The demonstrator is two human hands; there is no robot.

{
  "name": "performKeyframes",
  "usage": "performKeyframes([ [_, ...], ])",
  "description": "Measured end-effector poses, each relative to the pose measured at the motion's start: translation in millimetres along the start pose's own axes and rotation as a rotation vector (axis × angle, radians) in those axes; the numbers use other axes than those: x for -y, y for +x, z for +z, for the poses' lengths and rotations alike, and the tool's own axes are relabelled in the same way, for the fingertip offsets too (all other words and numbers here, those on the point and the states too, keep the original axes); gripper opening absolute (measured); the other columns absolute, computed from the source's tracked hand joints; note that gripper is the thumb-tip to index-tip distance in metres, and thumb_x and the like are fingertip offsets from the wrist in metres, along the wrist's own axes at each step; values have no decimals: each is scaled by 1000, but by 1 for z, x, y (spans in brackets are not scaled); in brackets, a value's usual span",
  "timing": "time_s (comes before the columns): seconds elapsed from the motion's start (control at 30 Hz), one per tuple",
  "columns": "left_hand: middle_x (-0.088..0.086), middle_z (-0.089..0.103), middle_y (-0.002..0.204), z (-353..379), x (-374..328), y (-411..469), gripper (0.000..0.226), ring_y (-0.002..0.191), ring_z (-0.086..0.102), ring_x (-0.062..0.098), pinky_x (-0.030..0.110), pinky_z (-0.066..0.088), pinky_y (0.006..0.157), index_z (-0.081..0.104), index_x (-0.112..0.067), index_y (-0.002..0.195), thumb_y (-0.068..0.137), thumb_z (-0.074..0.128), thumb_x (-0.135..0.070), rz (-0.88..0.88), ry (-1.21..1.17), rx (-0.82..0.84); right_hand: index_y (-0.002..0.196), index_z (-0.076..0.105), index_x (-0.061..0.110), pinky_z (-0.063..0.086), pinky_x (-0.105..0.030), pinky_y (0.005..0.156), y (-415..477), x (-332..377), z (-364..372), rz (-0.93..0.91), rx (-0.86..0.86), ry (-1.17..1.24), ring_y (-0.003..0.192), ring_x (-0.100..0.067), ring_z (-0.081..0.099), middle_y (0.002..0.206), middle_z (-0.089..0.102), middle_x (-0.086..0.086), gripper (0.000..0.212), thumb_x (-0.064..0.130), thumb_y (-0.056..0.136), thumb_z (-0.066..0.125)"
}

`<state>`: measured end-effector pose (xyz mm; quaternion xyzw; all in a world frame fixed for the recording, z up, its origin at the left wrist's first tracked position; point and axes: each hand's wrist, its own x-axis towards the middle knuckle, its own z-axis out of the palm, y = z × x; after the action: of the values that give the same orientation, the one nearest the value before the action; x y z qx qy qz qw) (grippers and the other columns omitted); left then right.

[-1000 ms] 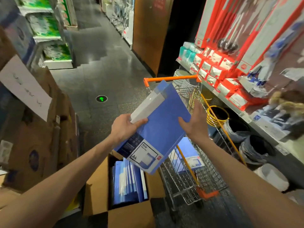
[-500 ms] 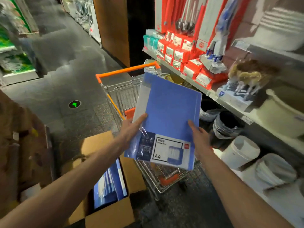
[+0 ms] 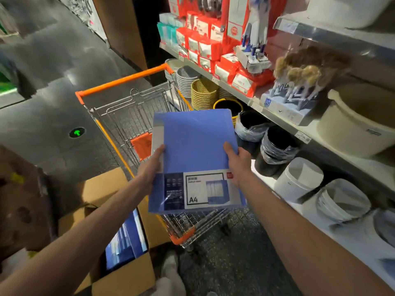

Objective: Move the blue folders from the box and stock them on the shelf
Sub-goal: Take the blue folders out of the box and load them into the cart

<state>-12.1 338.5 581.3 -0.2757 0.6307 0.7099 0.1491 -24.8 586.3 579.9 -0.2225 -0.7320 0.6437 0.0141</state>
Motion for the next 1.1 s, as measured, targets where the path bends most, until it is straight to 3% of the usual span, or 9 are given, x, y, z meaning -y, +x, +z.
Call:
performKeyframes([
  [0.2, 10, 76, 109, -13, -3, 77, 108, 97, 74, 34, 50, 56, 94, 68, -16, 121, 42, 75, -89, -131, -19, -82, 92, 61, 16, 42, -34, 70, 49, -5, 50, -43, -4, -231, 83, -27, 60, 90, 65, -3, 27, 43, 95, 60],
  [0.33, 7, 61, 110, -11, -3, 126, 98, 92, 61, 28, 34, 47, 79, 53, 2, 133, 75, 67, -76, -141, -42, -286, 106, 64, 7, 39, -35, 70, 100, -8, 99, -59, 6, -434, 94, -35, 62, 104, 68, -14, 38, 43, 93, 60],
  [0.47, 13, 57, 113, -23, 3, 193, 91, 94, 53, 29, 35, 41, 78, 52, 9, 131, 85, 61, -69, -201, 86, -382, 118, 56, 0, 46, -43, 82, 157, -15, 146, 31, 106, -594, 107, -39, 59, 116, 62, -20, 53, 48, 99, 47],
  [0.57, 13, 60, 116, -31, 12, 240, 93, 98, 58, 31, 37, 46, 80, 55, 12, 128, 85, 60, -71, -234, 95, -417, 94, 51, 12, 46, -40, 74, 180, -20, 167, 7, 115, -712, 92, -35, 59, 93, 52, -11, 38, 49, 98, 40],
  [0.67, 23, 63, 120, -26, 21, 270, 91, 103, 62, 36, 38, 45, 77, 58, 12, 125, 88, 56, -71, -299, 121, -439, 87, 48, 17, 53, -52, 80, 201, -42, 182, 47, 185, -790, 94, -37, 59, 92, 54, -8, 35, 49, 95, 37],
  [0.77, 24, 63, 115, -18, 40, 292, 85, 91, 58, 34, 38, 42, 73, 59, 11, 121, 92, 53, -68, -341, 148, -451, 84, 53, 17, 43, -40, 70, 213, -60, 189, 115, 286, -807, 79, -29, 50, 80, 50, -5, 34, 42, 102, 39],
  [0.83, 26, 63, 120, -14, 56, 308, 89, 100, 62, 38, 38, 44, 78, 58, 12, 123, 90, 51, -71, -396, 182, -471, 92, 59, 8, 42, -40, 68, 223, -81, 193, 149, 325, -825, 77, -29, 51, 81, 54, -9, 37, 37, 104, 40],
  [1.0, 23, 65, 115, -7, 99, 344, 89, 96, 61, 35, 37, 48, 80, 59, 11, 120, 91, 49, -72, -509, 198, -508, 125, 60, 8, 50, -47, 94, 236, -127, 205, 309, 412, -848, 109, -34, 61, 118, 64, -15, 45, 43, 104, 40],
  [1.1, 24, 63, 124, -1, 123, 361, 89, 99, 61, 35, 34, 42, 76, 57, 10, 124, 91, 48, -72, -557, 200, -523, 120, 64, 2, 46, -38, 87, 242, -154, 212, 371, 380, -829, 104, -33, 60, 113, 66, -17, 42, 36, 104, 45],
])
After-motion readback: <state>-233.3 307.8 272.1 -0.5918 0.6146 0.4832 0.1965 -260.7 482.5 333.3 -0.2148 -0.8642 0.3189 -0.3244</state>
